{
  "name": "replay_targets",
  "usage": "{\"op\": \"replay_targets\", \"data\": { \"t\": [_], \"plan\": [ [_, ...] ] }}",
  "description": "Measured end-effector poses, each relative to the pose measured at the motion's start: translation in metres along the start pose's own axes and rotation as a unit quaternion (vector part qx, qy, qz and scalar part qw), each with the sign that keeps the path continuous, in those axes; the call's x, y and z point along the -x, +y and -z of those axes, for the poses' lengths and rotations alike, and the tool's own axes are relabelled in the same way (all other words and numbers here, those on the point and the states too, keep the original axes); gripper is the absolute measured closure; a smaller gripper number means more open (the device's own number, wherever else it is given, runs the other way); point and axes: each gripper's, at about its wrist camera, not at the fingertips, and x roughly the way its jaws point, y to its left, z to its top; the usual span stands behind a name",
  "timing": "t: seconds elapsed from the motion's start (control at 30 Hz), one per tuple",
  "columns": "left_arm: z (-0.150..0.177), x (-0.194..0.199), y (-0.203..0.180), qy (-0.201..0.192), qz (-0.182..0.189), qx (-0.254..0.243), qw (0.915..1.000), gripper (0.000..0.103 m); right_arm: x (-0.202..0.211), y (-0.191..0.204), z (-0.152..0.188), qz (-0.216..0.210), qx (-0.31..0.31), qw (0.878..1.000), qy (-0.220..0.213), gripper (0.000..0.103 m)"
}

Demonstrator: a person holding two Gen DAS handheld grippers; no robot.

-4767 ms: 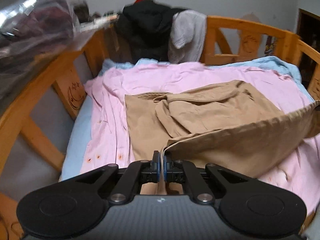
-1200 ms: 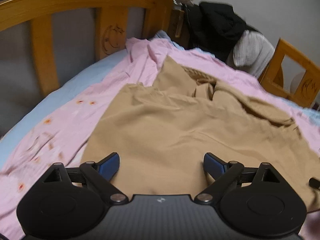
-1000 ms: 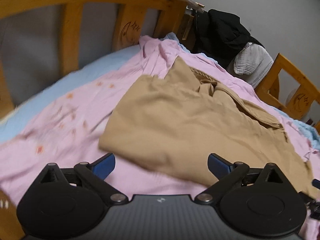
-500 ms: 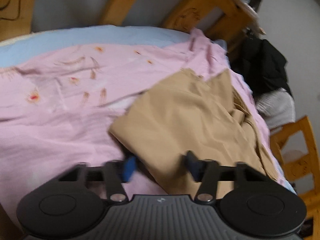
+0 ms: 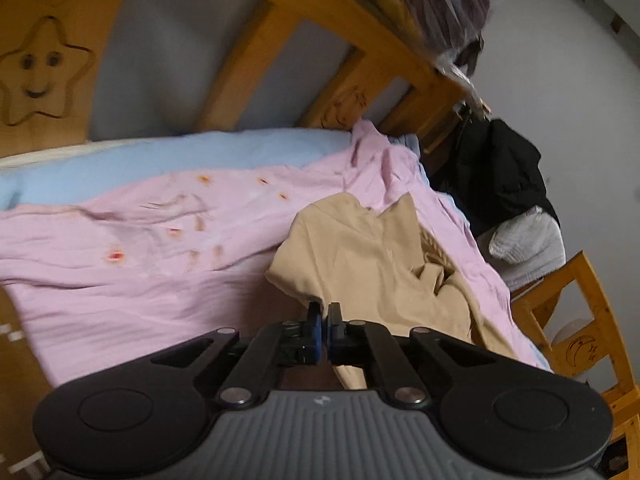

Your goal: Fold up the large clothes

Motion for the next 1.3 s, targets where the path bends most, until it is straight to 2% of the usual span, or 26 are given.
{"op": "replay_targets", "data": {
  "t": [0.17, 0.3, 0.4, 0.43, 0.47, 0.5, 0.53, 0.6, 0.7, 0.77, 0.8, 0.83, 0.9, 1.0, 1.07, 1.17, 1.23, 1.3],
  "plan": [
    [0.008, 0.031, 0.028, 0.001, -0.022, 0.023, 0.9995, 0.102, 0.027, 0.015, -0.003, -0.038, 0.03, 0.999, -0.008, 0.103],
    [0.012, 0.026, 0.039, 0.012, -0.02, 0.017, 0.9996, 0.102, 0.028, 0.02, -0.002, -0.069, 0.021, 0.997, -0.001, 0.1],
    [0.009, 0.024, 0.037, 0.013, -0.012, -0.002, 0.9998, 0.1, 0.034, -0.001, -0.007, -0.095, -0.041, 0.995, -0.007, 0.079],
    [0.009, 0.022, 0.037, 0.017, -0.011, -0.01, 0.9997, 0.095, 0.037, -0.013, -0.01, -0.104, -0.072, 0.992, -0.013, 0.07],
    [0.009, 0.021, 0.037, 0.021, -0.014, -0.014, 0.9996, 0.093, 0.039, -0.022, -0.013, -0.108, -0.098, 0.989, -0.019, 0.066],
    [0.011, 0.018, 0.04, 0.023, -0.014, -0.01, 0.9996, 0.088, 0.039, -0.033, -0.015, -0.107, -0.126, 0.986, -0.028, 0.059],
    [0.013, 0.016, 0.044, 0.026, -0.009, -0.002, 0.9996, 0.076, 0.037, -0.04, -0.018, -0.099, -0.15, 0.983, -0.036, 0.051],
    [0.018, 0.009, 0.053, 0.027, -0.003, 0.021, 0.9994, 0.064, 0.023, -0.049, -0.027, -0.062, -0.193, 0.978, -0.048, 0.039],
    [0.024, -0.005, 0.063, 0.033, -0.004, 0.039, 0.9987, 0.06, -0.012, -0.049, -0.037, 0.0, -0.25, 0.967, -0.053, 0.037],
    [0.025, -0.01, 0.065, 0.026, -0.004, 0.048, 0.9985, 0.061, -0.037, -0.043, -0.044, 0.024, -0.278, 0.959, -0.048, 0.037],
    [0.025, -0.01, 0.064, 0.021, -0.007, 0.05, 0.9985, 0.071, -0.047, -0.039, -0.046, 0.031, -0.281, 0.958, -0.048, 0.037],
    [0.024, -0.009, 0.061, 0.014, -0.01, 0.048, 0.9987, 0.085, -0.056, -0.033, -0.049, 0.041, -0.275, 0.959, -0.048, 0.037],
    [0.021, -0.002, 0.054, -0.004, -0.008, 0.031, 0.9995, 0.094, -0.072, -0.021, -0.053, 0.054, -0.255, 0.964, -0.042, 0.037],
    [0.018, 0.016, 0.036, -0.034, 0.016, -0.007, 0.9993, 0.099, -0.09, -0.01, -0.052, 0.061, -0.23, 0.97, -0.039, 0.037],
    [0.016, 0.03, 0.015, -0.054, 0.041, -0.052, 0.9963, 0.1, -0.096, -0.006, -0.05, 0.064, -0.224, 0.972, -0.039, 0.037],
    [0.013, 0.048, -0.028, -0.071, 0.096, -0.119, 0.9857, 0.101, -0.103, -0.006, -0.047, 0.053, -0.233, 0.97, -0.04, 0.036],
    [0.013, 0.056, -0.06, -0.071, 0.137, -0.16, 0.975, 0.101, -0.105, -0.01, -0.044, 0.044, -0.245, 0.968, -0.042, 0.035],
    [0.016, 0.059, -0.095, -0.062, 0.17, -0.21, 0.9608, 0.101, -0.106, -0.013, -0.041, 0.033, -0.261, 0.964, -0.045, 0.034]
  ]
}}
